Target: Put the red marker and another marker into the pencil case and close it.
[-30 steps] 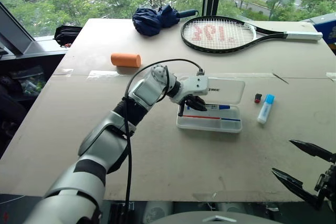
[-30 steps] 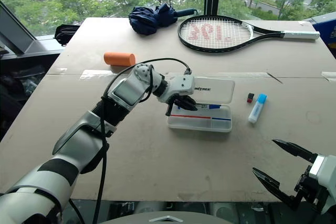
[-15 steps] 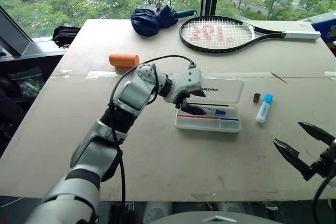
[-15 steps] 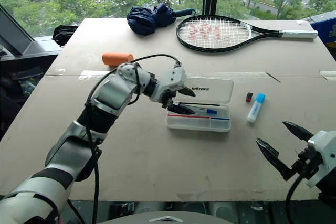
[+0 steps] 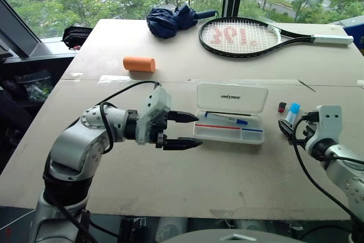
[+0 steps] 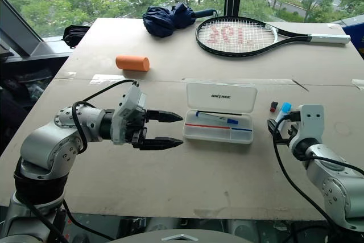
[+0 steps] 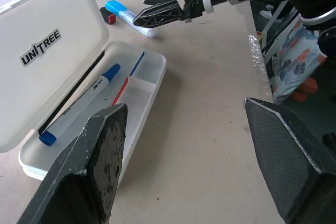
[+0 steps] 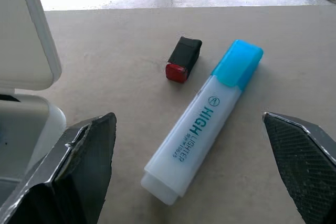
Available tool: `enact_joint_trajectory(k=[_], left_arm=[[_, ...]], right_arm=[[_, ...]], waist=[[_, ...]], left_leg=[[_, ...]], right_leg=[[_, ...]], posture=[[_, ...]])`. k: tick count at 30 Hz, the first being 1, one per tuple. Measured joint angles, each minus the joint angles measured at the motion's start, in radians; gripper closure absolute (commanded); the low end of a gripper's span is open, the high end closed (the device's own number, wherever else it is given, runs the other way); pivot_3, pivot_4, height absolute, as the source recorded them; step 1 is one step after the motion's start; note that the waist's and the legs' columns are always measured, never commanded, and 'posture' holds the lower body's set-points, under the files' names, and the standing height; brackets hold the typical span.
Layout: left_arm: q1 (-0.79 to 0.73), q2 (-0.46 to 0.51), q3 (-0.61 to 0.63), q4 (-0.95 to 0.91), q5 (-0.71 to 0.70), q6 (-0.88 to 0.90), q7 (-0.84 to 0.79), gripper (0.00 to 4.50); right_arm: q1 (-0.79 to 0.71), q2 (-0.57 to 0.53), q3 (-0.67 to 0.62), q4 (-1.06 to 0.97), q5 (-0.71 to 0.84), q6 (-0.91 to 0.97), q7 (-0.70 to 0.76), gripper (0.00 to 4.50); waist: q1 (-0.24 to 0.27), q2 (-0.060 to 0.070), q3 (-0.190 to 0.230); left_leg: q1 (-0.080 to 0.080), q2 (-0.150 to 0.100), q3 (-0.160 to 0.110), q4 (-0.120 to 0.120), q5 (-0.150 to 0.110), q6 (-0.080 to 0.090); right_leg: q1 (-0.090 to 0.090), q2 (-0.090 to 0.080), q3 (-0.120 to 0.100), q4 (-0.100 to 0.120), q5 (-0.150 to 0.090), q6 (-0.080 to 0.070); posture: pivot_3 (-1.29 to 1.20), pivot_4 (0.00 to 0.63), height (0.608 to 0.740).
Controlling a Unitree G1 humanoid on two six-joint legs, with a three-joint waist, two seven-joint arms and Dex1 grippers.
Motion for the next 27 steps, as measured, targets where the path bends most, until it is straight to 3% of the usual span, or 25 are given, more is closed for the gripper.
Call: enact_joint_trajectory(k=[4,13,16,19,22,24,27], left_arm=[[0.045,0.013,0.011,-0.043,-0.030,-0.007,0.054,0.94],[0.080,0.049,0.013,-0.054,-0.091,-0.061,0.063,0.79],[0.090,0.058,0.012,-0.054,-0.110,-0.087,0.053,0.79],[0.093,0.062,0.010,-0.055,-0.122,-0.101,0.055,0.79],[0.112,0.061,0.026,-0.056,-0.131,-0.112,0.083,0.79],[0.141,0.028,0.059,-0.055,-0.133,-0.159,0.101,0.79],[0.198,0.070,0.102,-0.049,-0.183,-0.177,0.050,0.79]], right_arm=[[-0.084,0.056,0.026,0.059,-0.073,0.080,-0.100,0.00],[-0.120,0.152,0.050,0.096,-0.152,0.103,-0.144,3.72],[-0.096,0.143,0.042,0.085,-0.156,0.103,-0.129,3.78],[-0.020,0.045,-0.001,0.035,-0.147,0.125,-0.055,3.78],[0.150,-0.185,-0.107,-0.021,-0.108,0.136,0.135,3.78],[0.265,-0.334,-0.169,-0.043,-0.068,0.108,0.308,3.78],[0.368,-0.512,-0.243,-0.133,0.042,0.023,0.633,3.78]], waist=[[0.003,0.000,0.000],[0.005,-0.004,-0.003],[0.009,-0.004,-0.003],[0.018,-0.004,-0.003],[0.017,-0.003,-0.002],[0.006,-0.001,-0.002],[-0.030,-0.001,0.000]], left_leg=[[0.000,-0.001,0.000,0.000,0.000,0.000],[0.002,-0.001,0.001,0.000,0.000,0.000],[0.001,-0.002,0.000,0.000,0.000,0.000],[0.000,-0.003,-0.001,0.000,0.000,0.000],[-0.001,-0.003,0.001,0.000,-0.002,0.003],[0.000,-0.003,0.002,-0.001,-0.002,0.003],[0.004,0.003,0.004,-0.001,-0.002,0.003]], right_leg=[[0.000,0.000,0.000,0.000,0.000,0.000],[0.001,0.000,0.000,0.000,0.000,0.000],[0.002,-0.001,-0.001,-0.001,0.000,0.000],[0.002,-0.002,-0.002,-0.003,0.000,0.000],[0.002,-0.003,-0.001,-0.004,-0.001,0.001],[0.002,-0.002,0.001,-0.004,-0.001,0.001],[0.002,0.005,0.003,-0.002,0.000,0.001]], posture=[[0.00,0.150,0.730],[0.00,0.150,0.730],[0.00,0.150,0.730],[0.00,0.150,0.730],[0.00,0.150,0.730],[0.00,0.150,0.730],[0.00,0.150,0.730]])
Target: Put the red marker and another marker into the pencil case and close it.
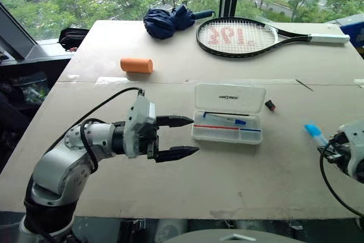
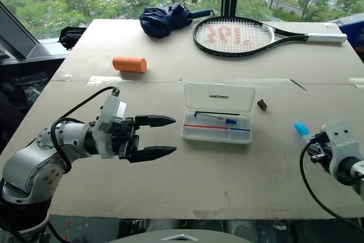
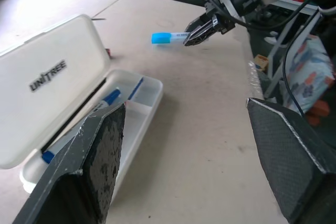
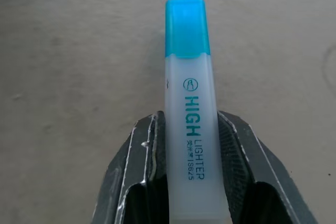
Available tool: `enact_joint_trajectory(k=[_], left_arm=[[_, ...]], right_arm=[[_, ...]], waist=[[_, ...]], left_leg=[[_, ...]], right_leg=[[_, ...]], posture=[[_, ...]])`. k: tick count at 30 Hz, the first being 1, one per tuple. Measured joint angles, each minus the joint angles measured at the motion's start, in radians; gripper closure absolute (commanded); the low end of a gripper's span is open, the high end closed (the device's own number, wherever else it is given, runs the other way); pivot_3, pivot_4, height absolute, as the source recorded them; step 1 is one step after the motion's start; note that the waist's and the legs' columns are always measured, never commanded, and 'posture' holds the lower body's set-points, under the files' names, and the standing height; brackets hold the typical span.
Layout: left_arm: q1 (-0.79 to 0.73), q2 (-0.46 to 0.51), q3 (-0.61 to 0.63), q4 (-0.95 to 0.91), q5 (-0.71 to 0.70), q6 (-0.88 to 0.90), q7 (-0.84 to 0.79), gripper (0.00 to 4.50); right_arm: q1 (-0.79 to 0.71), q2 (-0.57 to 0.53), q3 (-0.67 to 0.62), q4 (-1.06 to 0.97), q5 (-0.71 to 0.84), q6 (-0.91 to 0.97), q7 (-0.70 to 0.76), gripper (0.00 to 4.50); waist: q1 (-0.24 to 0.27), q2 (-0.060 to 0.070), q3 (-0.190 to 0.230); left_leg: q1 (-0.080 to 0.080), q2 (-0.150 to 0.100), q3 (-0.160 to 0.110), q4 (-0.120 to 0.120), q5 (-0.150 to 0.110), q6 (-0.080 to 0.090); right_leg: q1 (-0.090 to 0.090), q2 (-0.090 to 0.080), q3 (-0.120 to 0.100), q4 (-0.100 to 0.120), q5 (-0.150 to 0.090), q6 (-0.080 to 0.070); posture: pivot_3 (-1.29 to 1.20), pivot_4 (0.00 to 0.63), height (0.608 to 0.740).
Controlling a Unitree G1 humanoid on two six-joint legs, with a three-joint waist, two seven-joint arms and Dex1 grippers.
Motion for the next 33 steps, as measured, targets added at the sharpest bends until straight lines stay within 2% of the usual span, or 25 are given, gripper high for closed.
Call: enact_joint_trajectory(k=[2,4,5,6,10,14,19,30,31,32,33], left_arm=[[0.037,0.032,0.060,0.000,-0.049,-0.003,-0.039,0.79],[0.099,0.064,0.105,-0.002,-0.066,-0.012,-0.074,0.79],[0.139,0.077,0.130,-0.002,-0.071,-0.015,-0.088,0.79],[0.181,0.088,0.157,0.000,-0.077,-0.018,-0.102,0.79],[0.277,0.120,0.255,-0.011,-0.094,-0.024,-0.114,0.79],[0.335,0.132,0.311,-0.042,-0.108,-0.024,-0.092,0.79],[0.413,0.129,0.365,-0.107,-0.139,-0.018,-0.042,0.79],[0.510,0.126,0.440,-0.152,-0.169,-0.028,-0.005,0.79],[0.511,0.126,0.442,-0.152,-0.170,-0.030,-0.006,0.79],[0.511,0.127,0.443,-0.151,-0.170,-0.031,-0.007,0.79],[0.512,0.127,0.443,-0.151,-0.170,-0.032,-0.008,0.79]], right_arm=[[-0.073,-0.075,0.032,-0.062,0.073,-0.080,0.156,3.78],[-0.187,-0.120,0.144,-0.077,0.079,-0.157,0.234,3.78],[-0.272,-0.121,0.240,-0.060,0.055,-0.204,0.260,3.78],[-0.393,-0.106,0.373,-0.017,0.011,-0.264,0.291,3.78],[-0.700,0.001,0.743,0.193,-0.187,-0.421,0.376,3.78],[-0.852,0.112,0.935,0.381,-0.325,-0.528,0.442,3.78],[-0.920,0.186,1.012,0.464,-0.379,-0.561,0.499,3.78],[-0.926,0.245,1.030,0.515,-0.431,-0.528,0.518,3.78],[-0.926,0.249,1.030,0.521,-0.432,-0.520,0.518,2.73],[-0.925,0.251,1.030,0.524,-0.432,-0.514,0.519,2.39],[-0.925,0.251,1.030,0.524,-0.432,-0.513,0.520,1.83]], waist=[[-0.021,-0.001,0.000],[-0.021,-0.001,0.001],[-0.019,-0.001,0.001],[-0.018,-0.001,0.002],[-0.007,-0.002,0.005],[0.014,-0.002,0.005],[0.015,-0.002,0.006],[0.012,-0.002,0.006],[0.012,-0.002,0.006],[0.012,-0.002,0.006],[0.012,-0.002,0.006]], left_leg=[[0.002,0.007,-0.001,0.000,0.000,0.000],[0.003,0.010,0.000,0.000,0.000,0.000],[0.003,0.011,-0.001,0.000,0.000,0.000],[0.002,0.012,-0.001,0.000,0.000,0.000],[-0.001,0.012,-0.002,0.000,0.000,0.000],[-0.007,0.010,-0.001,0.000,0.000,-0.001],[-0.008,0.007,0.000,0.000,0.000,-0.002],[-0.007,0.006,0.000,0.000,0.000,-0.002],[-0.007,0.006,0.000,0.000,0.000,-0.002],[-0.007,0.006,0.000,0.000,0.000,-0.002],[-0.007,0.006,0.000,0.000,0.000,-0.002]], right_leg=[[0.000,0.007,0.000,0.000,0.001,-0.002],[0.000,0.011,0.000,0.000,0.001,-0.004],[0.000,0.012,0.000,0.000,0.001,-0.005],[-0.001,0.012,-0.001,0.000,0.001,-0.005],[-0.003,0.010,-0.001,0.000,0.001,-0.006],[-0.008,0.006,-0.001,-0.001,0.002,-0.005],[-0.009,-0.001,-0.002,0.000,0.002,-0.005],[-0.008,-0.001,-0.002,0.001,0.002,-0.005],[-0.008,-0.001,-0.002,0.001,0.002,-0.005],[-0.008,-0.001,-0.002,0.001,0.002,-0.005],[-0.008,-0.001,-0.002,0.001,0.002,-0.005]], posture=[[0.00,0.150,0.730],[0.00,0.150,0.730],[0.00,0.150,0.730],[0.00,0.150,0.730],[0.00,0.150,0.730],[0.00,0.150,0.730],[0.00,0.150,0.730],[0.00,0.150,0.730],[0.00,0.150,0.730],[0.00,0.150,0.730],[0.00,0.150,0.730]])
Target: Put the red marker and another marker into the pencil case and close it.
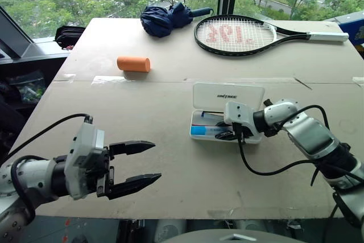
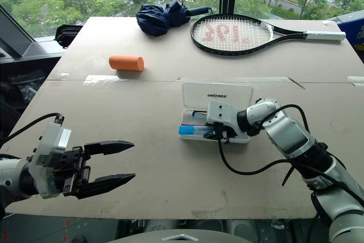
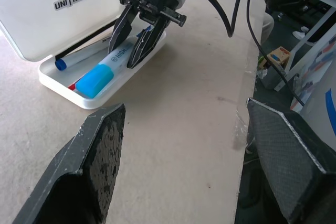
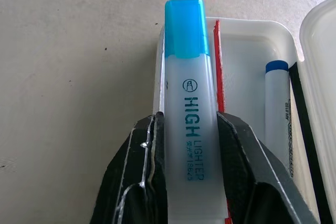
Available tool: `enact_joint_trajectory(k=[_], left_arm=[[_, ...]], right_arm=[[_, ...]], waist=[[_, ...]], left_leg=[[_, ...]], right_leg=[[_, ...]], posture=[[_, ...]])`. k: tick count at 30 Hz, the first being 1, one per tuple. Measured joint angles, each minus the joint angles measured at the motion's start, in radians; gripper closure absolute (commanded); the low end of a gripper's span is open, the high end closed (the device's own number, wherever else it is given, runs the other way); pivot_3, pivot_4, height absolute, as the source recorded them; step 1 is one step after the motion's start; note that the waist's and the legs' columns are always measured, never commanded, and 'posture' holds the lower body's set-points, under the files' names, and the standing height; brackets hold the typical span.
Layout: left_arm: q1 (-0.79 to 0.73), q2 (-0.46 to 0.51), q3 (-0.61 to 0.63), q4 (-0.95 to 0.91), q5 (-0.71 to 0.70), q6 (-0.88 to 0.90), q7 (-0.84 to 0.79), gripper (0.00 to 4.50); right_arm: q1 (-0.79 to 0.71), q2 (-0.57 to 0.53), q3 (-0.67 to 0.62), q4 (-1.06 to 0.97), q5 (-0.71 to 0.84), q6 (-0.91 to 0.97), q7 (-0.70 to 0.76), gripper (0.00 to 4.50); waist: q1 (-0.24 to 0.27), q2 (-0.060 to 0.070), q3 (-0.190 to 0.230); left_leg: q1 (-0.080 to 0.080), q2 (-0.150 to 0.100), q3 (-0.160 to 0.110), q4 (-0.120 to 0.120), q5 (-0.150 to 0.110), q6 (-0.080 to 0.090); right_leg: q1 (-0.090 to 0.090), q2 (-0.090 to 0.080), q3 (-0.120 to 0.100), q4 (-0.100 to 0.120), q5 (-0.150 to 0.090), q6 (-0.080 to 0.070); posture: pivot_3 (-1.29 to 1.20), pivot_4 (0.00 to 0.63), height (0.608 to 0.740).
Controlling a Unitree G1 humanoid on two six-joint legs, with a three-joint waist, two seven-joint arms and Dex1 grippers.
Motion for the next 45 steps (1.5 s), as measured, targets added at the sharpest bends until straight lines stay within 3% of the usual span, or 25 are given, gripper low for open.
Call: enact_joint_trajectory(k=[1,5,8,9,14,17,19,25,28,32,33,40,45], left_arm=[[0.001,0.000,0.000,0.001,0.000,-0.002,-0.002,0.79],[0.002,0.001,-0.002,0.015,0.003,-0.019,-0.018,0.79],[-0.006,0.001,-0.012,0.024,0.008,-0.031,-0.024,0.79],[-0.010,0.000,-0.021,0.025,0.008,-0.039,-0.025,0.79],[-0.027,-0.003,-0.041,0.028,0.008,-0.043,-0.019,0.79],[-0.047,-0.005,-0.068,0.028,0.006,-0.047,-0.016,0.79],[-0.064,-0.005,-0.087,0.034,0.008,-0.052,-0.020,0.79],[-0.100,0.000,-0.107,0.066,0.016,-0.066,-0.025,0.79],[-0.120,0.000,-0.106,0.054,-0.001,-0.068,-0.009,0.79],[-0.142,-0.006,-0.106,0.012,-0.045,-0.068,0.038,0.79],[-0.143,-0.006,-0.106,0.001,-0.053,-0.067,0.047,0.79],[-0.149,-0.002,-0.113,-0.051,-0.115,-0.061,0.103,0.79],[-0.190,0.018,-0.150,-0.057,-0.128,-0.054,0.117,0.79]], right_arm=[[0.001,-0.001,0.000,-0.001,0.000,0.000,0.002,1.42],[0.048,-0.048,-0.059,-0.081,0.049,0.039,0.019,1.42],[0.124,-0.107,-0.226,-0.189,0.187,0.144,0.030,1.42],[0.179,-0.148,-0.337,-0.230,0.250,0.210,0.019,1.42],[0.279,-0.215,-0.501,-0.209,0.264,0.308,-0.088,1.42],[0.213,-0.200,-0.503,-0.066,0.189,0.339,-0.217,1.42],[0.098,-0.133,-0.477,0.091,0.132,0.341,-0.297,1.42],[-0.052,-0.033,-0.370,0.357,0.058,0.299,-0.339,1.42],[-0.090,-0.025,-0.327,0.453,0.034,0.279,-0.311,2.29],[-0.106,-0.029,-0.319,0.492,0.009,0.248,-0.292,4.17],[-0.106,-0.029,-0.318,0.492,0.006,0.243,-0.287,4.46],[-0.060,-0.064,-0.330,0.425,0.010,0.266,-0.262,4.49],[0.106,-0.184,-0.418,0.221,0.081,0.358,-0.216,4.49]], waist=[[0.000,0.000,0.000],[0.004,0.000,0.000],[0.007,0.000,0.000],[0.010,0.000,0.000],[0.006,0.000,0.000],[-0.005,0.000,0.000],[-0.013,0.000,0.000],[-0.003,0.001,0.000],[-0.001,0.001,0.000],[-0.002,0.000,0.000],[-0.002,0.001,0.000],[0.001,0.001,0.000],[0.008,0.001,0.001]], left_leg=[[0.000,0.000,0.000,0.000,0.000,0.000],[0.000,-0.001,0.000,0.000,0.000,0.000],[0.000,-0.001,0.000,0.000,0.000,0.000],[0.000,-0.001,0.000,0.000,0.000,0.000],[0.001,-0.001,0.002,0.000,0.000,0.000],[0.003,-0.001,0.006,0.000,0.000,0.000],[0.004,0.000,0.009,0.000,0.000,0.000],[0.001,0.000,0.008,-0.003,0.000,0.000],[0.000,-0.001,0.009,-0.003,0.000,0.000],[0.001,-0.001,0.009,-0.002,0.000,0.000],[0.001,-0.001,0.010,-0.002,0.000,0.000],[0.001,-0.001,0.009,-0.002,0.000,0.000],[0.001,-0.002,0.009,-0.002,0.000,0.001]], right_leg=[[0.000,0.000,0.000,0.000,0.000,0.000],[0.000,0.000,0.000,0.000,0.000,0.000],[0.000,-0.001,0.000,-0.001,0.000,0.000],[0.001,-0.001,0.000,-0.001,0.000,0.000],[0.001,-0.001,0.001,0.000,0.000,-0.001],[0.001,0.000,0.005,0.000,-0.002,-0.003],[0.000,0.002,0.008,0.000,-0.001,-0.003],[-0.002,0.002,0.006,0.000,0.000,0.000],[-0.003,0.000,0.007,-0.001,0.000,0.000],[-0.002,0.000,0.008,0.000,0.001,0.000],[-0.002,0.000,0.008,0.000,0.001,0.000],[-0.002,0.000,0.007,0.000,0.001,0.000],[-0.002,0.000,0.008,0.000,0.001,0.001]], posture=[[0.00,0.150,0.730],[0.00,0.150,0.730],[0.00,0.150,0.730],[0.00,0.150,0.730],[0.00,0.150,0.730],[0.00,0.150,0.730],[0.00,0.150,0.730],[0.00,0.150,0.730],[0.00,0.150,0.730],[0.00,0.150,0.730],[0.00,0.150,0.730],[0.00,0.150,0.730],[0.00,0.150,0.730]])
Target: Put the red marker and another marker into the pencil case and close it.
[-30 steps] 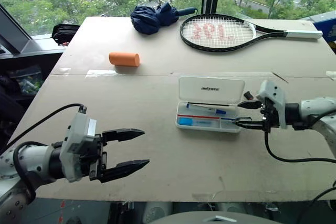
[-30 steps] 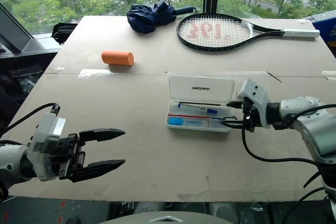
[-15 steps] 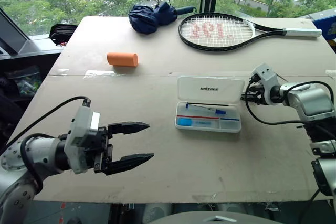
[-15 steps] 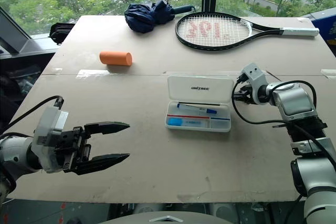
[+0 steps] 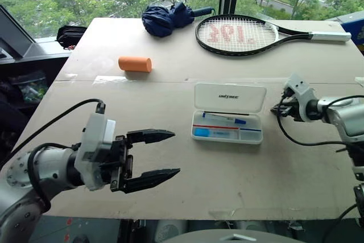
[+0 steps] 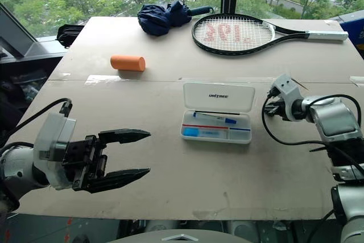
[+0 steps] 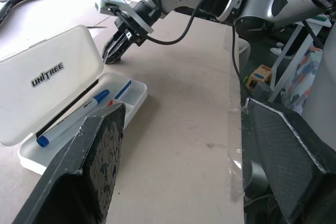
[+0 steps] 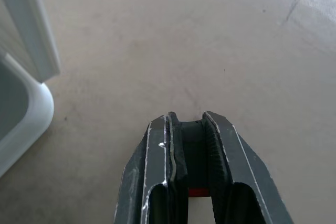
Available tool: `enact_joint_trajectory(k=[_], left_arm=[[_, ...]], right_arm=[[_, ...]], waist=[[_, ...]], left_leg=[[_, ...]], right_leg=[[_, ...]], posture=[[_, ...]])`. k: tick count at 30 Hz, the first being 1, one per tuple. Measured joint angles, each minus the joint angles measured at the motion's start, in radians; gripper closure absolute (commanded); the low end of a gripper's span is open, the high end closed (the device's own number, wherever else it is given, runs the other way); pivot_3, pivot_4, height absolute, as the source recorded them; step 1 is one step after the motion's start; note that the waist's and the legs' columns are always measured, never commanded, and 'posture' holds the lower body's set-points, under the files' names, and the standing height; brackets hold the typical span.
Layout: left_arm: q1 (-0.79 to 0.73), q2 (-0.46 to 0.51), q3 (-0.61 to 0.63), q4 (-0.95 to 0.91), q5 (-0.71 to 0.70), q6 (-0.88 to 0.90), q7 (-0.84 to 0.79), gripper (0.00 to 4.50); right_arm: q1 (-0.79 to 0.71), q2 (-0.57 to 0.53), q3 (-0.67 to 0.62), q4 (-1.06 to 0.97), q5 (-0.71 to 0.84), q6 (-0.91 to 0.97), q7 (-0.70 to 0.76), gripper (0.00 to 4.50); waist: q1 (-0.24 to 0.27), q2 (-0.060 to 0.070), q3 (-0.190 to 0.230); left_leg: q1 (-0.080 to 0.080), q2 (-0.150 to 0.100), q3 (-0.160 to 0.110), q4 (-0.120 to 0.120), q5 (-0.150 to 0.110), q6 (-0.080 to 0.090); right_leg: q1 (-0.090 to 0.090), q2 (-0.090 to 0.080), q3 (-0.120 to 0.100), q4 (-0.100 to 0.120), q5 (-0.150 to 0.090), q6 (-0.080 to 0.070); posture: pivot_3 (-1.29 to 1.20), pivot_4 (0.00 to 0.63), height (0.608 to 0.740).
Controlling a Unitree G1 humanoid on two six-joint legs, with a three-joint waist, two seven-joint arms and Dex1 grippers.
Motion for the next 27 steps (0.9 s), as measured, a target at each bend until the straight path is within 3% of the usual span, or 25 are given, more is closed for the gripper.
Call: enact_joint_trajectory(k=[5,10,14,25,27], left_arm=[[-0.049,0.018,-0.048,0.004,-0.020,0.017,0.007,0.79],[-0.080,0.038,-0.070,0.021,-0.022,0.025,0.001,0.79],[-0.083,0.052,-0.080,0.039,-0.022,0.037,-0.009,0.79],[-0.040,0.060,-0.053,0.014,-0.034,0.051,0.040,0.79],[-0.036,0.060,-0.043,0.011,-0.034,0.052,0.046,0.79]], right_arm=[[0.163,-0.077,-0.117,-0.272,0.145,0.060,0.087,4.49],[0.167,-0.060,-0.067,-0.488,0.222,-0.018,0.141,4.49],[0.125,-0.037,0.081,-0.489,0.173,-0.152,0.175,4.49],[0.099,-0.036,0.227,-0.284,0.015,-0.405,0.259,4.49],[0.090,-0.026,0.228,-0.262,0.004,-0.432,0.275,3.48]], waist=[[-0.013,0.000,0.000],[-0.014,0.000,0.000],[-0.010,0.000,0.000],[-0.009,-0.001,0.000],[-0.009,-0.001,0.000]], left_leg=[[0.001,0.002,0.001,0.000,0.000,0.000],[0.002,0.005,0.001,0.000,0.000,0.000],[0.002,0.005,0.001,0.001,0.000,0.000],[0.002,0.004,0.001,0.001,0.000,0.000],[0.002,0.004,0.001,0.001,0.000,0.000]], right_leg=[[0.000,0.002,0.001,0.001,0.000,0.000],[0.000,0.006,0.001,0.001,0.000,0.000],[0.000,0.006,0.001,0.000,0.000,0.000],[0.000,0.004,0.001,0.000,0.000,0.000],[0.000,0.004,0.001,0.001,0.000,0.000]], posture=[[0.00,0.150,0.730],[0.00,0.150,0.730],[0.00,0.150,0.730],[0.00,0.150,0.730],[0.00,0.150,0.730]])
